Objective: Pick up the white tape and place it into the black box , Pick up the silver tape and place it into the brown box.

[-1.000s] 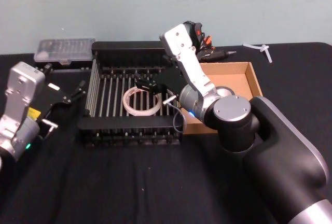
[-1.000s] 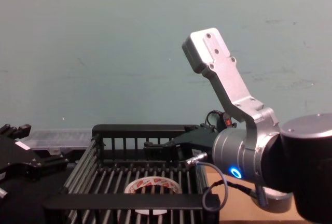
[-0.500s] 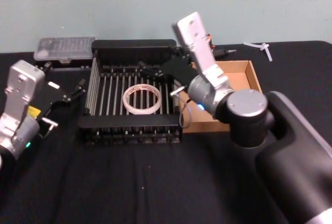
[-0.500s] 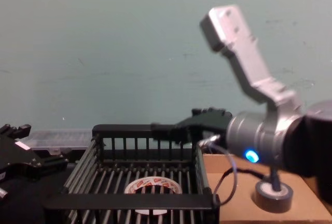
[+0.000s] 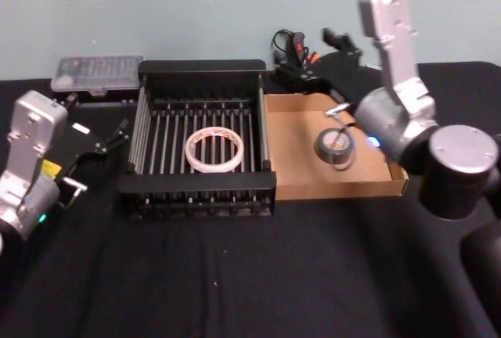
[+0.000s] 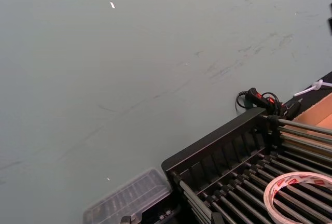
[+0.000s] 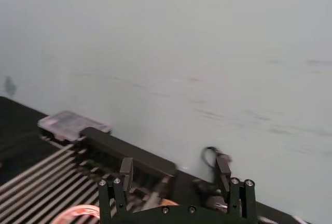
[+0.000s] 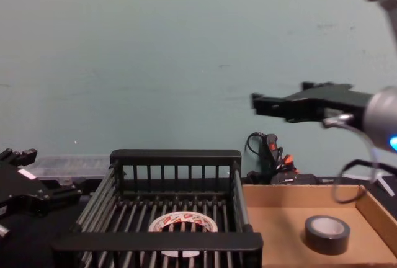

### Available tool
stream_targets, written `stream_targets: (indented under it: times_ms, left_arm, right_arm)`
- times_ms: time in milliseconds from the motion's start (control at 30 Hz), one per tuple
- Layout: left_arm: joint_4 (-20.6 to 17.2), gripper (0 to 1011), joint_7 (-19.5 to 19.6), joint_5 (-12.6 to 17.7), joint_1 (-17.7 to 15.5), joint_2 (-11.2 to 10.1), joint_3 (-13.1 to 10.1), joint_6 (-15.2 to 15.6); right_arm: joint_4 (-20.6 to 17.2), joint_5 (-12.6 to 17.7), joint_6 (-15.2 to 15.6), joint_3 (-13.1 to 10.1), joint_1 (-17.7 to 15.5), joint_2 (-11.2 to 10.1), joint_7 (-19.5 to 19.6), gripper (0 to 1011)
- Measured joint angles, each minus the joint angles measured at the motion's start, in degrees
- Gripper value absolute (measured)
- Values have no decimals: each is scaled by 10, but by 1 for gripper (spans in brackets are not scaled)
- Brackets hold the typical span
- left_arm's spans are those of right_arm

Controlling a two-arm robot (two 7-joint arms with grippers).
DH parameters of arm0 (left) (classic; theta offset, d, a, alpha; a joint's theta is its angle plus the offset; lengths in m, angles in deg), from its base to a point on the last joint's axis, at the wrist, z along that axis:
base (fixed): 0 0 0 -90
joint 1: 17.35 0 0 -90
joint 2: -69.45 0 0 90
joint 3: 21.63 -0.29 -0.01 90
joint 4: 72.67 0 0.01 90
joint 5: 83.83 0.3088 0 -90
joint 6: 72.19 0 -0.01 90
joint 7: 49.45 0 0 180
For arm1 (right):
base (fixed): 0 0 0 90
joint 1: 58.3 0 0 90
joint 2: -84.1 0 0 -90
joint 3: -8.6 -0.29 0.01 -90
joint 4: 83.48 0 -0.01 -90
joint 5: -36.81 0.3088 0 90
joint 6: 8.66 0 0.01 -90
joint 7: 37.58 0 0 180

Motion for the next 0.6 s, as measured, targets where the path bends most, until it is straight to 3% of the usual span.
stream_targets:
  times_ms: [300,600]
  left_arm:
    - [0,1001,0,0,0,0,0,0]
    - [0,1001,0,0,0,0,0,0]
  right_arm:
    - [-15,-1,-15,-39,-32,-28,26,1002]
    - [-5,-21,-29,-63,-63,-46,39,1003]
